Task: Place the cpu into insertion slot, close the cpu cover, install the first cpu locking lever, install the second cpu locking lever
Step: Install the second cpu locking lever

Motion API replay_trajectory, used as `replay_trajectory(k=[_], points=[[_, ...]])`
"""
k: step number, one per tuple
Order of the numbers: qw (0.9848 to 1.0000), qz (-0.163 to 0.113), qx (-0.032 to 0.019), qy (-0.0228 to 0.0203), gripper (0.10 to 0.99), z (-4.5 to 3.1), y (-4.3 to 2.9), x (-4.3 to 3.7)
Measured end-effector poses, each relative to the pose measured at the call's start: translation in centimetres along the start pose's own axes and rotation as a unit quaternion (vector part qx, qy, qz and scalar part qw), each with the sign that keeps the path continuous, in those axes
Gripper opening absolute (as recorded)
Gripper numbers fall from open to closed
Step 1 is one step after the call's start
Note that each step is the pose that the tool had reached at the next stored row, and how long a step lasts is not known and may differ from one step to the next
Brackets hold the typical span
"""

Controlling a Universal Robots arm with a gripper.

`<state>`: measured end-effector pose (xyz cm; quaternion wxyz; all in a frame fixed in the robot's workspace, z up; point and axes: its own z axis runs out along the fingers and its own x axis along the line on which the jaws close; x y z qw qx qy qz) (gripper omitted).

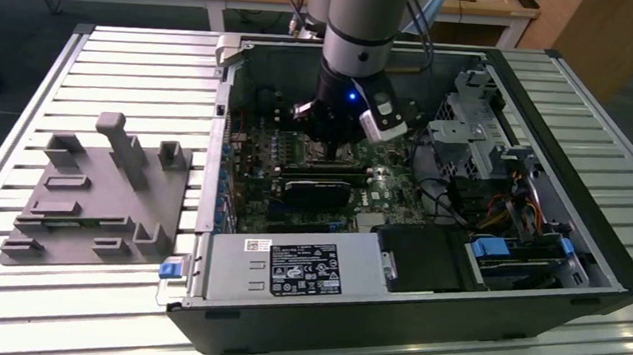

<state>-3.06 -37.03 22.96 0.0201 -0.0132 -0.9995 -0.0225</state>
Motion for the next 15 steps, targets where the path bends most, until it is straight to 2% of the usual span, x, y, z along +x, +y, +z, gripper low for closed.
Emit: replay_trajectory(k=[12, 15], points=[[1.0, 0.0, 0.0, 0.0, 0.106, 0.3, -0.02, 0.05], [1.0, 0.0, -0.0028, 0.0001, 0.106, 0.32, -0.02, 0.05]])
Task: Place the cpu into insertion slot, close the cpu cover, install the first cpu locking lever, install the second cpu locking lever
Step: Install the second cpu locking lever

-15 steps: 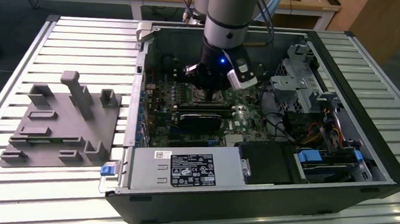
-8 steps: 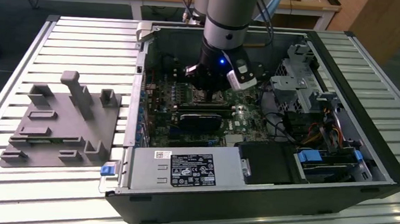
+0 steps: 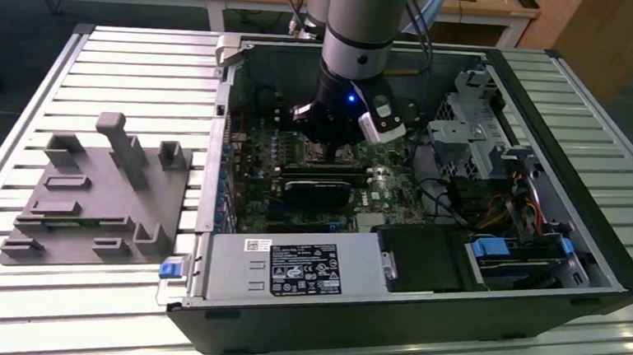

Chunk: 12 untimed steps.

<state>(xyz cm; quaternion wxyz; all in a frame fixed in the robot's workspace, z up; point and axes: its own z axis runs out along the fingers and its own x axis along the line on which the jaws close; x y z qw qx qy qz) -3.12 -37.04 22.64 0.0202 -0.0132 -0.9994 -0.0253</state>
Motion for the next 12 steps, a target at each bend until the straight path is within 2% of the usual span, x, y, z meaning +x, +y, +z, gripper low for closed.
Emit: replay_trajectory(k=[4, 9, 12], points=[[1.0, 0.0, -0.0088, 0.0002, 0.106, 0.01, -0.06, 0.07], [0.9999, -0.001, -0.014, 0.0004, 0.106, 0.05, -0.27, 0.84], [0.9998, -0.001, -0.0188, 0.0004, 0.106, 0.07, -0.47, 1.01]])
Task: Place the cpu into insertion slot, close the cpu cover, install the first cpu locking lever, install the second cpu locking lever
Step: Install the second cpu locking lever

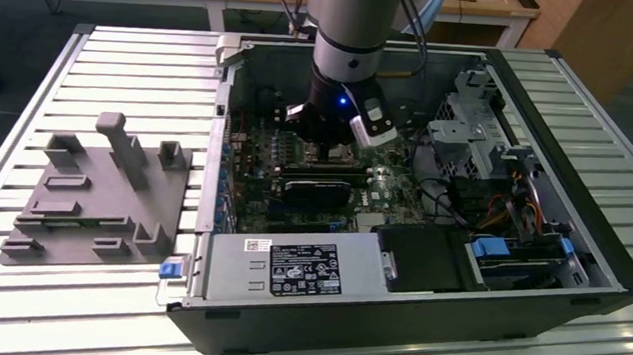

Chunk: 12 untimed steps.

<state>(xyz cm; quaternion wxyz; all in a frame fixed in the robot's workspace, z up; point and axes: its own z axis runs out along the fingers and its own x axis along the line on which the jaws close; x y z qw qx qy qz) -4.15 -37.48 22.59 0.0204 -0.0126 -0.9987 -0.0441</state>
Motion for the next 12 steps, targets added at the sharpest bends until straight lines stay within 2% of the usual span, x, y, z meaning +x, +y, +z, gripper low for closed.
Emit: replay_trajectory(k=[8, 10, 12], points=[[0.9997, -0.001, -0.026, 0.0007, 0.106, -0.04, -0.87, 0.44], [0.9995, -0.001, -0.0306, 0.0009, 0.106, -0.05, -1.11, 0.63], [0.9995, -0.001, -0.0328, 0.0009, 0.106, 0.06, -1.32, 0.77]])
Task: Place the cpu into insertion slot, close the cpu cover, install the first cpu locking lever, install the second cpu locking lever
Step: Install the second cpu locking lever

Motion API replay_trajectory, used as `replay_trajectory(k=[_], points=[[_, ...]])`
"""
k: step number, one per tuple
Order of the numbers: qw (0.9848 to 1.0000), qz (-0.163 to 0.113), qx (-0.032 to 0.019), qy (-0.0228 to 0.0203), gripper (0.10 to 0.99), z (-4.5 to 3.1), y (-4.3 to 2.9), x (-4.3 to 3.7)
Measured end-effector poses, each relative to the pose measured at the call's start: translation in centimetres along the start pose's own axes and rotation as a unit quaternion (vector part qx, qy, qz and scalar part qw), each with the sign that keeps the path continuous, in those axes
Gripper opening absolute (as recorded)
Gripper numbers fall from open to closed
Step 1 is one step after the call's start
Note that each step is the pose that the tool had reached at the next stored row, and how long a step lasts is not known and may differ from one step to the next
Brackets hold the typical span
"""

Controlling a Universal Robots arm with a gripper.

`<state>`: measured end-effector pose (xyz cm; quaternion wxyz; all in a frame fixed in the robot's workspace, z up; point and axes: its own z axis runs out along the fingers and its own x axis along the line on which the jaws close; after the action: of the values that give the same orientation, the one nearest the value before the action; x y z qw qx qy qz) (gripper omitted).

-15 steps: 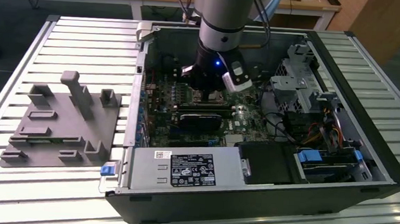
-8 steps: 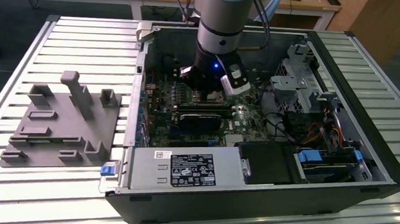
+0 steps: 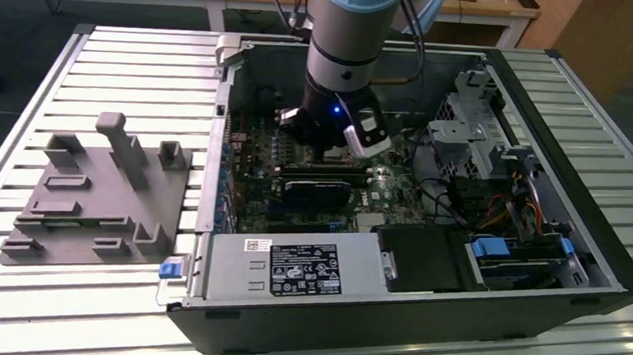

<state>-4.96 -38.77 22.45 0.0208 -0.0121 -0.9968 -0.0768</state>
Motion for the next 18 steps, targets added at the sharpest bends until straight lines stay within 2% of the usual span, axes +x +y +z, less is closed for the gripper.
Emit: replay_trajectory(k=[10, 14, 18], points=[[0.9999, 0.0, -0.0102, 0.0004, 0.106, 1.13, -0.33, 0.19], [0.9998, -0.001, -0.0203, 0.0006, 0.106, 1.06, -1.04, 0.3], [0.9994, -0.001, -0.0334, 0.0008, 0.106, 1.0, -1.56, 0.68]])
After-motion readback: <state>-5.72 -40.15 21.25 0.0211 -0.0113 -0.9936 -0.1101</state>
